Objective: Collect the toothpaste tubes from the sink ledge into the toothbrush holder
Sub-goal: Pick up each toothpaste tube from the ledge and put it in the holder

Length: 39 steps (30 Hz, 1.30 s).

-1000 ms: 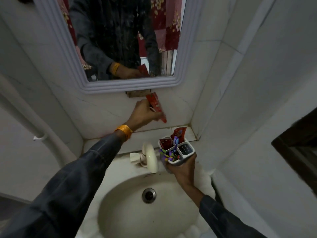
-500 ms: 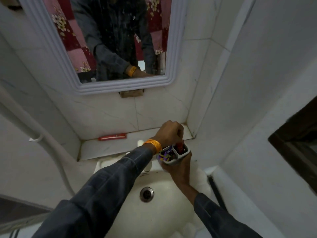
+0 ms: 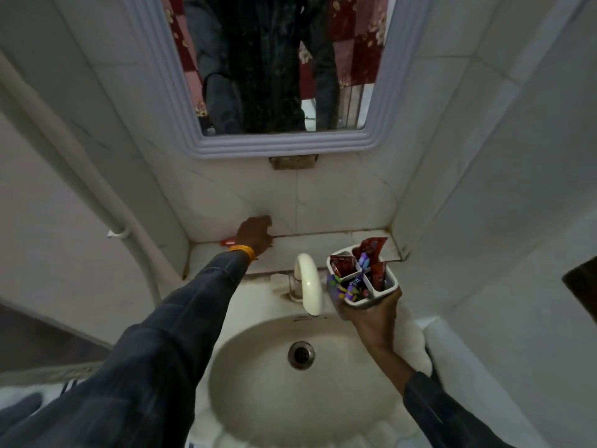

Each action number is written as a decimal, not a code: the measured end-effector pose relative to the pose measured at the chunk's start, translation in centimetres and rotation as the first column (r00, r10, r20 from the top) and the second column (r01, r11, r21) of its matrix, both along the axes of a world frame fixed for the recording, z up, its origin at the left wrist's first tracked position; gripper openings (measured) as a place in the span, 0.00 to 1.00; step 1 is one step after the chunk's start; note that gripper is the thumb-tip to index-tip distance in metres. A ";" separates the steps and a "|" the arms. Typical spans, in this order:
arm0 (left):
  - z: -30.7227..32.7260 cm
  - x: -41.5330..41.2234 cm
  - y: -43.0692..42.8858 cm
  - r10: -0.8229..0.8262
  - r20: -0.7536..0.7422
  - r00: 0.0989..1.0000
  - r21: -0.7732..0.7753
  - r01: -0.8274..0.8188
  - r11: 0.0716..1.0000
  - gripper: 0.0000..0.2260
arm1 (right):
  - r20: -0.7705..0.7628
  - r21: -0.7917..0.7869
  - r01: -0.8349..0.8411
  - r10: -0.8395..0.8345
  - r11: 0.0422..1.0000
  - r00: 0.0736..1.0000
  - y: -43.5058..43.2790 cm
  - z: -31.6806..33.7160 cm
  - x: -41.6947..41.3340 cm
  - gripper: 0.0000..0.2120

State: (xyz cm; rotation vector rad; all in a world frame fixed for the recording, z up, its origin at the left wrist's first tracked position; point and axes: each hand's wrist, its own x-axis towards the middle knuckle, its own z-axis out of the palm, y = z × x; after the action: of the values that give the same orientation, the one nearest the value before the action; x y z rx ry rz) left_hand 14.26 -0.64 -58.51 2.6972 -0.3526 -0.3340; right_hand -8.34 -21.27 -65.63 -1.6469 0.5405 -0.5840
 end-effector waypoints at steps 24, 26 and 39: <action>12.4 -3.6 -3.9 -0.247 0.288 0.925 -0.309 0.333 0.891 0.07 | -0.019 0.016 0.010 -0.010 1.000 1.000 0.5 0.3 0.0 0.51; 14.5 -5.4 -6.0 -0.312 0.288 0.905 -0.393 0.409 0.823 0.08 | -0.014 0.026 0.015 -0.014 1.000 1.000 0.5 0.2 0.0 0.50; 7.2 -13.8 -15.0 -0.453 0.254 0.855 -0.087 0.487 0.869 0.05 | -0.006 -0.171 0.023 -0.024 0.985 1.000 0.2 0.5 0.1 0.47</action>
State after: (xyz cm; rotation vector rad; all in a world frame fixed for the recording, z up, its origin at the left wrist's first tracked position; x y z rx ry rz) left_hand 0.43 -15.63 -51.29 2.4735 -1.0751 -0.1243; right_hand -8.24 -21.09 -65.12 -1.8071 0.5281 -0.6561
